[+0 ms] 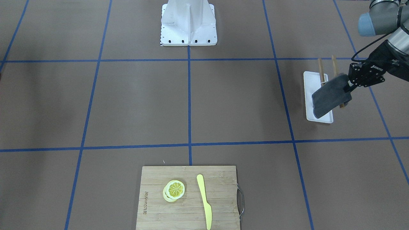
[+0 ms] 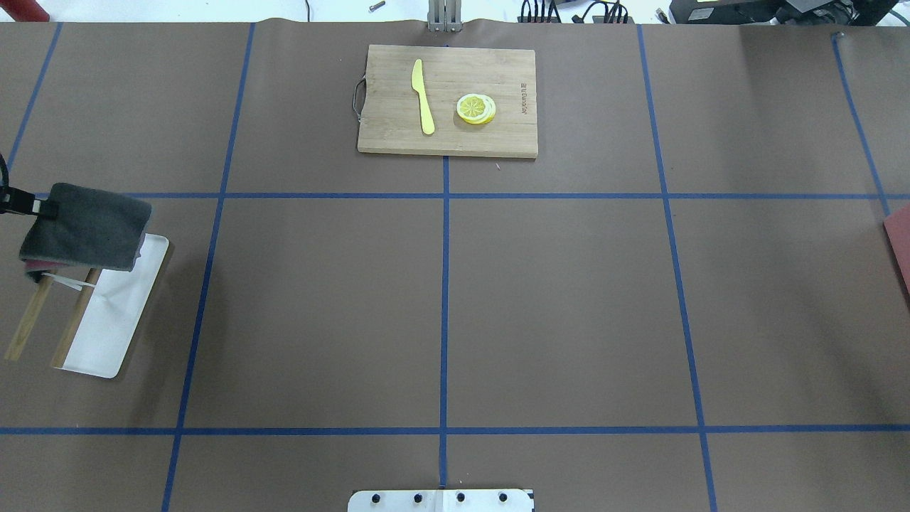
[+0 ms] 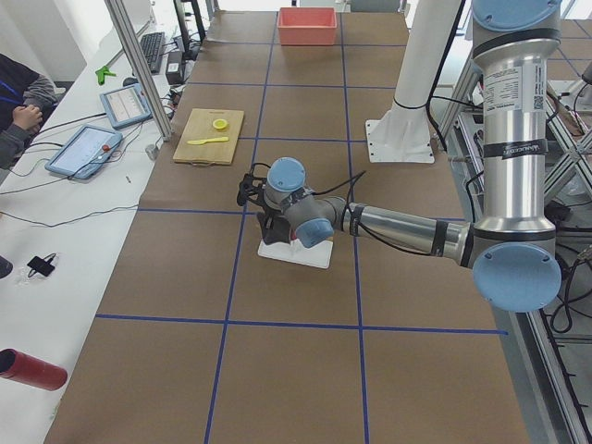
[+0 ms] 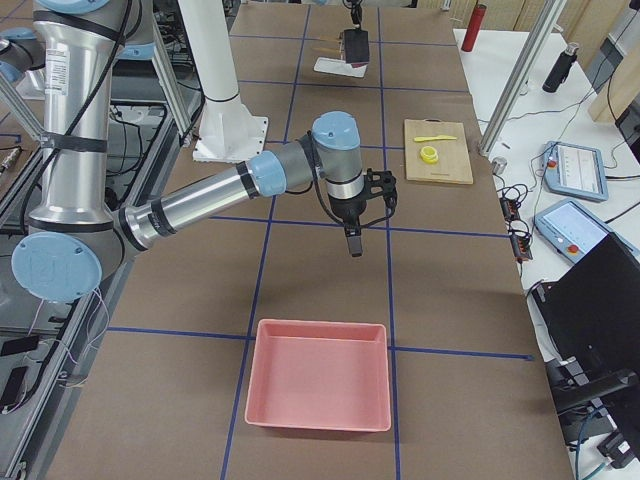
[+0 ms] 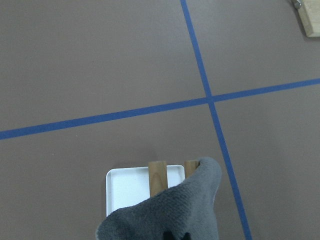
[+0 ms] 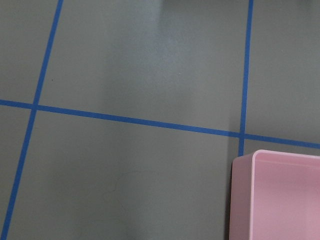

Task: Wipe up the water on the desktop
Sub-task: 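Lift the grey cloth toward table center while the right arm approaches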

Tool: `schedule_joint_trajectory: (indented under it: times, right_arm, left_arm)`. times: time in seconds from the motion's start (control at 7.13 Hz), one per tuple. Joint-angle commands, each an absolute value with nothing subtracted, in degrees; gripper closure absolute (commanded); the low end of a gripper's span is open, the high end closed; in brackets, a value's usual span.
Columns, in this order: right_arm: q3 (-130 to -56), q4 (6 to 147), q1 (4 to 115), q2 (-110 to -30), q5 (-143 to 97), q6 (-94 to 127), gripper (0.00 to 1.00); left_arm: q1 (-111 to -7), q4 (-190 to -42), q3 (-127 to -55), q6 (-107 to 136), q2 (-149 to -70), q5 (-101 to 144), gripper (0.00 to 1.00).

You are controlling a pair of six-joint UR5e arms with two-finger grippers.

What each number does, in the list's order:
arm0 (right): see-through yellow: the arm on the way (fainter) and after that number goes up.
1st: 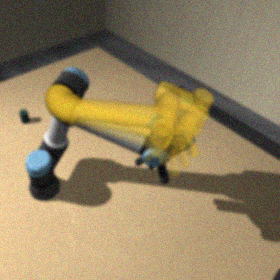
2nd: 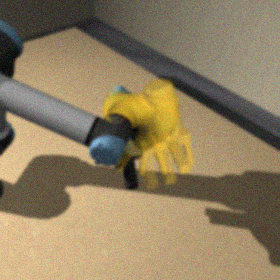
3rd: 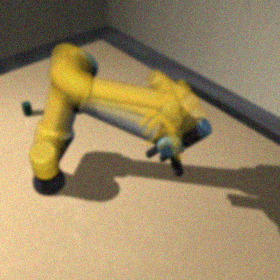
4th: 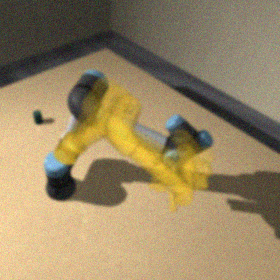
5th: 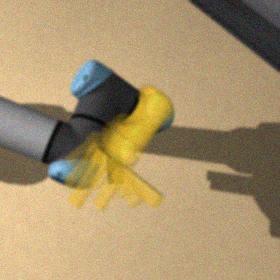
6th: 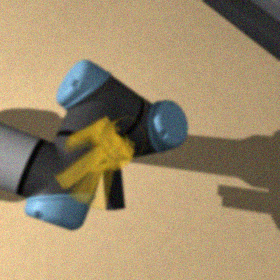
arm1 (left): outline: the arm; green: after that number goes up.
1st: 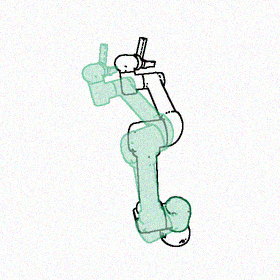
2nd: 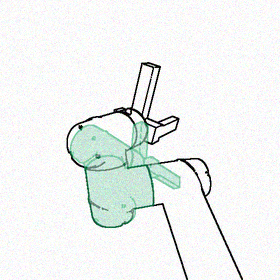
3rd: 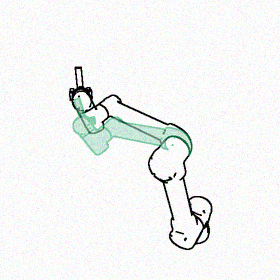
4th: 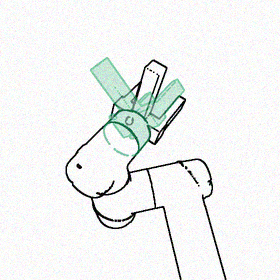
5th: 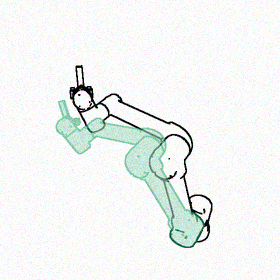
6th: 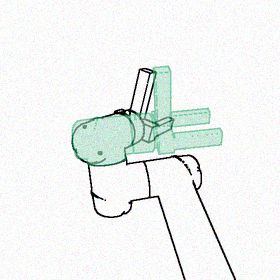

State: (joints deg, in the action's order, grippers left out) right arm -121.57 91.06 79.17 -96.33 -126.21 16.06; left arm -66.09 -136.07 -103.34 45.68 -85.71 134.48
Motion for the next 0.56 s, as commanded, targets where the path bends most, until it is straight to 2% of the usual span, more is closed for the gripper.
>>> schedule_joint_trajectory:
  times: [0.0, 0.42]
  right_arm:
    - [-121.55, 87.29, 77.62, -95.63, -126.47, 16.43, 0.0]
    - [-120.15, 74.13, 68.5, -91.07, -125.51, 14.16, 0.0]
  left_arm:
    - [-66.71, -135.88, -104.94, 50.79, -89.89, 134.47, 1.0]
    - [-64.09, -135.7, -104.94, 50.98, -99.56, 135.17, 1.0]
